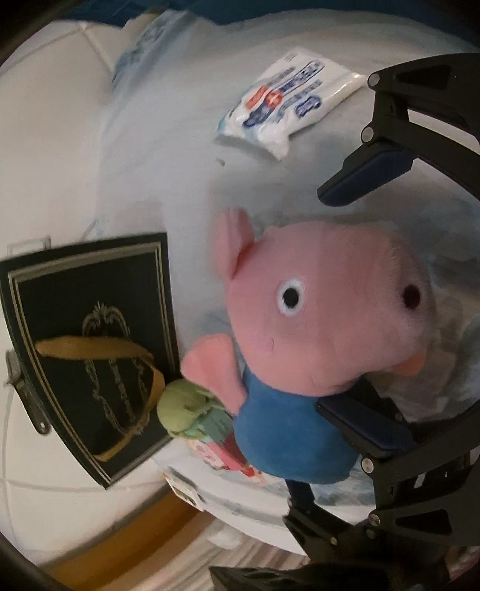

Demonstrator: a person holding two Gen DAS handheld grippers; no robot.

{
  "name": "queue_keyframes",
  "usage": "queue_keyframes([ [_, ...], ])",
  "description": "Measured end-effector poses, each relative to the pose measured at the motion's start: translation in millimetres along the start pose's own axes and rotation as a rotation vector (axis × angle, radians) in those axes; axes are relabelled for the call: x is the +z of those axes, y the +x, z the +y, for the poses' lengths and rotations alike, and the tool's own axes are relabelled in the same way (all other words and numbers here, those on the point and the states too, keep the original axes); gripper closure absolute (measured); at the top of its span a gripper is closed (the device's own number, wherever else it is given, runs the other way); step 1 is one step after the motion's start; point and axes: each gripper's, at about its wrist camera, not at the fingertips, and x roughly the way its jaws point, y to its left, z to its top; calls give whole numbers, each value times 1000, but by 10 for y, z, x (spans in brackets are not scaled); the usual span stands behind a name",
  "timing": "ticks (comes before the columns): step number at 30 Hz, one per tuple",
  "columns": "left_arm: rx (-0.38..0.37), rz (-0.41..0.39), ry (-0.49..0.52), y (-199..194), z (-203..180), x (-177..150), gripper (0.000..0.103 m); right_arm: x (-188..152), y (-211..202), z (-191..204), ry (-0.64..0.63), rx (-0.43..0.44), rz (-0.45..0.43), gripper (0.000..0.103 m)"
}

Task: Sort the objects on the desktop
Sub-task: 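Grasp the blue-shirted pig plush with both tools around its body and head, then lift and carry the blue-shirted pig plush with both tools over the blue bin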

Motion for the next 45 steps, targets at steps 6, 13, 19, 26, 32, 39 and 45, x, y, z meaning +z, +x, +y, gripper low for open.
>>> queue_keyframes([
  [6,6,-8,9,-173,-44,-95,13,-6,-99,115,-31,-8,27,13],
  [13,-11,-76,-3,-702,-100,-294,15,-151,-504,328,-59,-7,5,16],
  [19,-10,-171,13,-1376,-191,-523,15,-356,-1099,618,-106,-9,-56,21],
  [26,-7,-335,57,-2368,-400,-838,15,-730,-2037,969,-151,-18,-172,23],
  [32,-35,-495,93,-3164,-609,-1082,15,-1082,-2938,1252,-189,-53,-319,23],
  [39,-69,-635,159,-3740,-1020,-1256,15,-1526,-3794,1327,-194,-107,-467,23],
  [45,-130,-693,250,-3932,-1507,-1218,15,-1845,-4314,1091,-136,-171,-553,23],
])
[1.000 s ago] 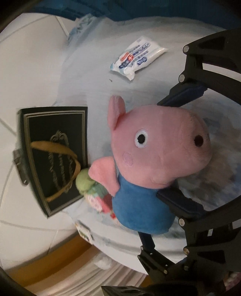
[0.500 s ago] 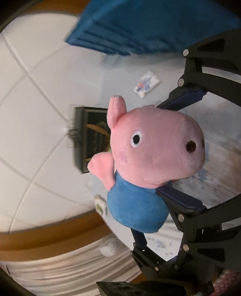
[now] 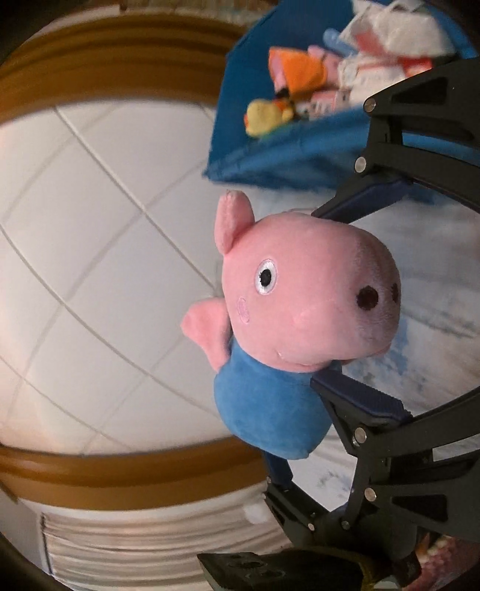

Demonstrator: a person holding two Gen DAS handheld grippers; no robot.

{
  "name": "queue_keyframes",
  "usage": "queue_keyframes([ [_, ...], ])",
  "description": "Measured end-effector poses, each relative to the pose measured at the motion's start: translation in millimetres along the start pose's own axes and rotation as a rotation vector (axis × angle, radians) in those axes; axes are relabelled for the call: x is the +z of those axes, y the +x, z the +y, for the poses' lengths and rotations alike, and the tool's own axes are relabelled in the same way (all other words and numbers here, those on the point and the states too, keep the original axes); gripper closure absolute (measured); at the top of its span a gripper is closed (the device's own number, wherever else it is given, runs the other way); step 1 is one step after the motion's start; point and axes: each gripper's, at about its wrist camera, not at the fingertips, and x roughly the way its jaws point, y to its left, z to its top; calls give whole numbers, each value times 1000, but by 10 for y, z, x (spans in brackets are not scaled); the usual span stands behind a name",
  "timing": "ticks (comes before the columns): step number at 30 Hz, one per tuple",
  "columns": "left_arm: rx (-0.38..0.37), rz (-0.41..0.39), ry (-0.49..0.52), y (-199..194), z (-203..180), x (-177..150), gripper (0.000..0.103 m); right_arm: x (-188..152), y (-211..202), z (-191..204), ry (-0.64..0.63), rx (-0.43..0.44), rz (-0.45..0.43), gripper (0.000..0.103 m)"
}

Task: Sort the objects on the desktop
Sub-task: 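Lift and carry the blue-shirted pig plush with both tools over the blue bin, then open both tools to drop the pig plush into the blue bin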

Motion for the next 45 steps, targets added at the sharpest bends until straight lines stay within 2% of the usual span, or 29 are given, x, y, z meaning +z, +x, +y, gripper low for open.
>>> queue_keyframes([
  [7,-97,-46,77,154,-716,327,15,-68,-564,-573,80,-104,-56,23],
  [11,-124,-76,112,235,-1125,516,15,-65,-892,-939,108,-144,-94,23],
  [16,-124,-85,154,339,-1643,624,15,-106,-1079,-1412,145,-163,-120,23],
  [22,-149,-13,164,641,-2120,723,15,-304,-950,-2011,197,-151,-129,23],
  [31,-127,87,244,1014,-2721,911,15,-477,-1051,-2680,287,-131,-140,23],
  [38,-89,197,263,1354,-2914,900,14,-536,-928,-2993,328,-128,-109,23],
  [41,-51,221,284,1407,-2954,894,15,-582,-829,-3112,345,-109,-93,22],
  [45,-47,271,292,1455,-2967,845,15,-592,-730,-3184,347,-119,-79,21],
])
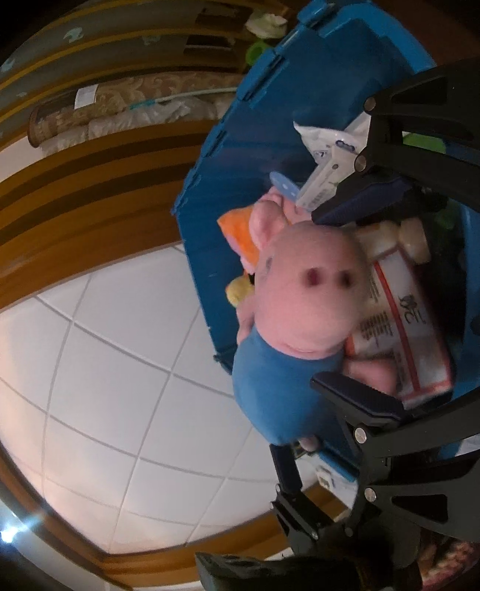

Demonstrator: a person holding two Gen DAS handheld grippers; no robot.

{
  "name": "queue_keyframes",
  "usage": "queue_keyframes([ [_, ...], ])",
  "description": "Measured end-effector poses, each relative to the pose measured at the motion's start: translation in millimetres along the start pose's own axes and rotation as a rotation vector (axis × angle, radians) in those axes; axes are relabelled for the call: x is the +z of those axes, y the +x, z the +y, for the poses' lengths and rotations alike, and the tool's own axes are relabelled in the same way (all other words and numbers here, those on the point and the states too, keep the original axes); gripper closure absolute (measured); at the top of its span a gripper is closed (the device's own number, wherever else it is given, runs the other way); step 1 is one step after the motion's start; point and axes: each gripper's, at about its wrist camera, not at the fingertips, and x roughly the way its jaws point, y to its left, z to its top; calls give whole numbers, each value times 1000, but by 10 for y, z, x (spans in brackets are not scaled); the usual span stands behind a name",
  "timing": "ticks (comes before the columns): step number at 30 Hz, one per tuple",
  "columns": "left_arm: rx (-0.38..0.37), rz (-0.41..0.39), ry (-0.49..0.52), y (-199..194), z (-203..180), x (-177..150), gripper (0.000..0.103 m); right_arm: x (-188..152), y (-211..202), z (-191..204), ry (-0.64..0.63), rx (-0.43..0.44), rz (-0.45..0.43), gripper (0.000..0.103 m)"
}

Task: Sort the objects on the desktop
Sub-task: 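Open both tools to drop the pig plush into the blue bin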

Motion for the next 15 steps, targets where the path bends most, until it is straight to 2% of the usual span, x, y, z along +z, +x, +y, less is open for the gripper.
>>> queue_keyframes([
  [10,17,18,1,43,0,4,15,-50,145,-48,29,11,47,16],
  [12,13,14,-8,54,11,4,14,-43,120,-38,25,3,42,13],
  [14,18,14,-24,51,37,-6,14,-36,92,-31,19,-2,35,3],
  [15,17,12,-35,43,58,-16,14,-38,69,-20,14,-6,30,2],
])
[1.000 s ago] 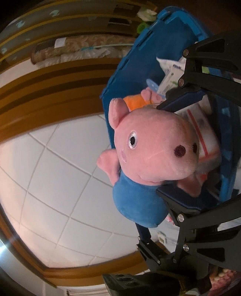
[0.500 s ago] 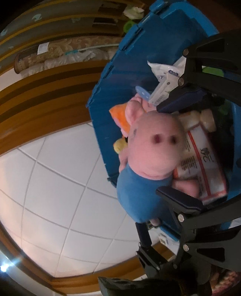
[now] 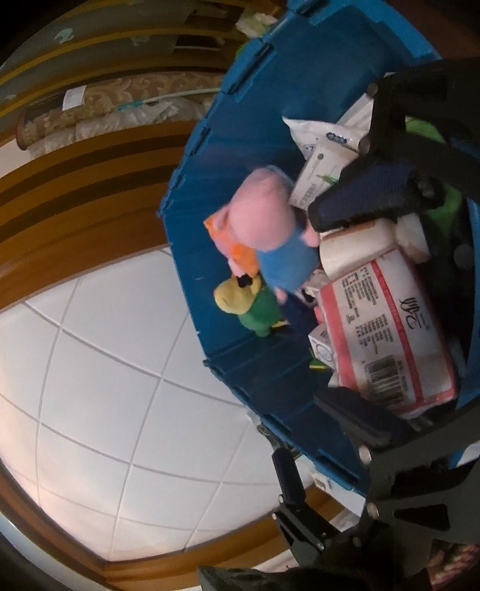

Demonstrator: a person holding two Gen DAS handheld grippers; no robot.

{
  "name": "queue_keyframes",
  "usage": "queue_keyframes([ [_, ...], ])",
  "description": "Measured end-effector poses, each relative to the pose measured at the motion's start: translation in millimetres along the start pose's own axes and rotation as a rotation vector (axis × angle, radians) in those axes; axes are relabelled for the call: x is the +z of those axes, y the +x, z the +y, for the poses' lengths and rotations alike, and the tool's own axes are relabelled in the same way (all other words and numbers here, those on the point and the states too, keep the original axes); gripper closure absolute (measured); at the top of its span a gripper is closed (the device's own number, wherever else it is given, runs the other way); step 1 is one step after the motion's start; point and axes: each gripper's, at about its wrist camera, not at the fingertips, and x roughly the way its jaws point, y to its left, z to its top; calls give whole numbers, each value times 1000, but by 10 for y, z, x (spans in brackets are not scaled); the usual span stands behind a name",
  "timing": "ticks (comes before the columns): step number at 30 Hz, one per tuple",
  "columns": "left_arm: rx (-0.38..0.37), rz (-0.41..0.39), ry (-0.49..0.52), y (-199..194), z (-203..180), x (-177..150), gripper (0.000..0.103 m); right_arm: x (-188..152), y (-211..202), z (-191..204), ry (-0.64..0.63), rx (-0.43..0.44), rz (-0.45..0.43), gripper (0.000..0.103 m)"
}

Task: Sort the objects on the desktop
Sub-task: 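Open both tools to drop the pig plush into the blue bin, then move both tools back toward the ointment box and wet-wipes pack on the bed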

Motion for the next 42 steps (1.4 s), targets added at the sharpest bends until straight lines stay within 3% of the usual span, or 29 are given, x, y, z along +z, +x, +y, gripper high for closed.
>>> queue_keyframes([
  [5,8,-22,-39,-99,91,-62,14,11,-110,54,-14,-25,-27,0],
  [11,27,-113,-94,-336,262,-185,14,29,-238,175,-35,-18,-85,0],
  [21,69,-215,-249,-690,720,-512,9,-54,-308,544,-67,-25,-91,0],
  [28,65,-215,-313,-808,1068,-883,8,-100,-368,993,-116,-5,-142,0],
  [42,117,-118,-489,-869,2404,-1903,8,-272,76,2415,-233,39,-83,0],
])
